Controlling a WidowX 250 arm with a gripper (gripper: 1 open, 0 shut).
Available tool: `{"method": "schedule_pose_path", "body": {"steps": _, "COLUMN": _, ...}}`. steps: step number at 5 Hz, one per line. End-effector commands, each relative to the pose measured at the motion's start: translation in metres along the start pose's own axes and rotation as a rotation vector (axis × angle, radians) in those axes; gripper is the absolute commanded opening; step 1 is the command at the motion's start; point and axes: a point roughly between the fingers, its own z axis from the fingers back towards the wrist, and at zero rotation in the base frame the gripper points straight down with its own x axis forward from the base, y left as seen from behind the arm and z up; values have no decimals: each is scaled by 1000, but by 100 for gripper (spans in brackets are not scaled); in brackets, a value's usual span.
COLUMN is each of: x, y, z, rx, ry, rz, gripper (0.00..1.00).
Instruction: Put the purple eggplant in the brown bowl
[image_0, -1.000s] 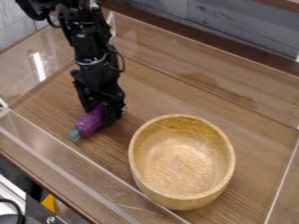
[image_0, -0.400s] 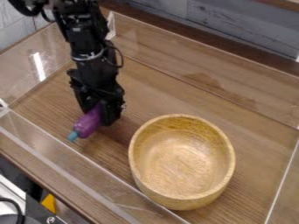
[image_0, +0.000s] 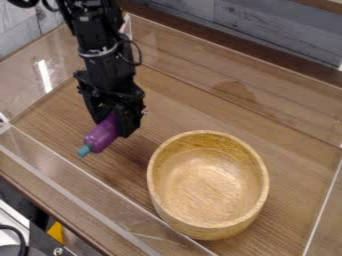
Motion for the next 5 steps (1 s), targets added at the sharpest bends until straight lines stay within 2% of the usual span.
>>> {"method": "schedule_pose_path", "body": {"steps": 1, "x": 7, "y": -22, "z": 20, "rx": 6, "ry": -59, "rz": -23, "gripper": 0}}
{"method": "schedule_pose_path", "body": {"steps": 2, "x": 5, "y": -57, "z": 19, "rx": -10, "ry": -55, "rz": -60, "gripper": 0}}
{"method": "schedule_pose_path", "body": {"steps": 3, "x": 1, "y": -91, "z": 11, "rx": -10, "ry": -44, "rz": -98, "gripper": 0}}
{"method": "schedule_pose_path", "body": {"steps": 5, "x": -8, "y": -133, "z": -9, "rx": 0, "ry": -34, "rz": -162, "gripper": 0}}
